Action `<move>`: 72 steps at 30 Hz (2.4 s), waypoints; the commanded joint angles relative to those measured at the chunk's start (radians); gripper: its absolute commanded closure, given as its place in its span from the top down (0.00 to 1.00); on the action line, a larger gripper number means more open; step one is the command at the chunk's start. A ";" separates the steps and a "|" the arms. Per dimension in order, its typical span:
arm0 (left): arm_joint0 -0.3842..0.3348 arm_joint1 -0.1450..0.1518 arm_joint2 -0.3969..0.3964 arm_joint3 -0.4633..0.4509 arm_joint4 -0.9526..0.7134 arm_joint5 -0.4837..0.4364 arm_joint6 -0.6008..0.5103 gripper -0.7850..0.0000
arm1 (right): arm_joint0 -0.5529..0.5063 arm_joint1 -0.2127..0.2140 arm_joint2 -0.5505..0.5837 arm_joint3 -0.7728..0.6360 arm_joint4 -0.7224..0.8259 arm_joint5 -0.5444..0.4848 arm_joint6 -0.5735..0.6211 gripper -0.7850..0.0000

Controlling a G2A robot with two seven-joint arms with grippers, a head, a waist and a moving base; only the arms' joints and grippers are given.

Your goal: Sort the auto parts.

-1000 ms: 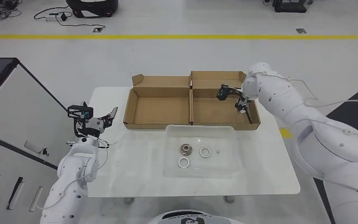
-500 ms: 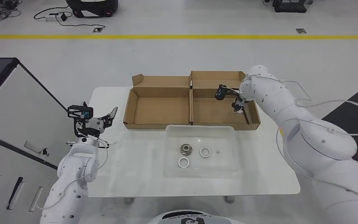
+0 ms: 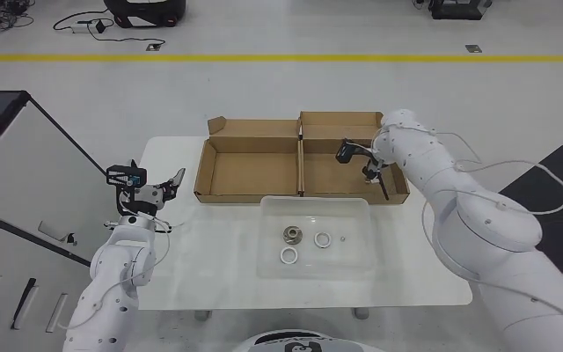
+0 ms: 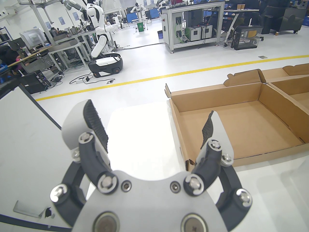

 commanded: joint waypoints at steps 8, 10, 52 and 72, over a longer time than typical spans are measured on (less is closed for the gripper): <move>0.000 0.000 0.000 0.000 0.000 0.000 0.000 1.00 | 0.000 -0.023 0.006 0.037 -0.013 -0.021 -0.003 0.38; 0.000 0.000 0.000 0.000 0.000 0.000 0.000 1.00 | 0.004 -0.026 0.008 0.044 -0.015 -0.025 -0.002 0.44; 0.000 0.000 0.000 0.000 0.000 0.000 0.000 1.00 | 0.128 0.150 -0.002 -0.507 -0.112 -0.218 -0.081 1.00; 0.000 0.000 0.000 0.000 0.000 0.000 0.000 1.00 | 0.144 0.574 -0.002 -1.432 0.378 0.266 0.403 1.00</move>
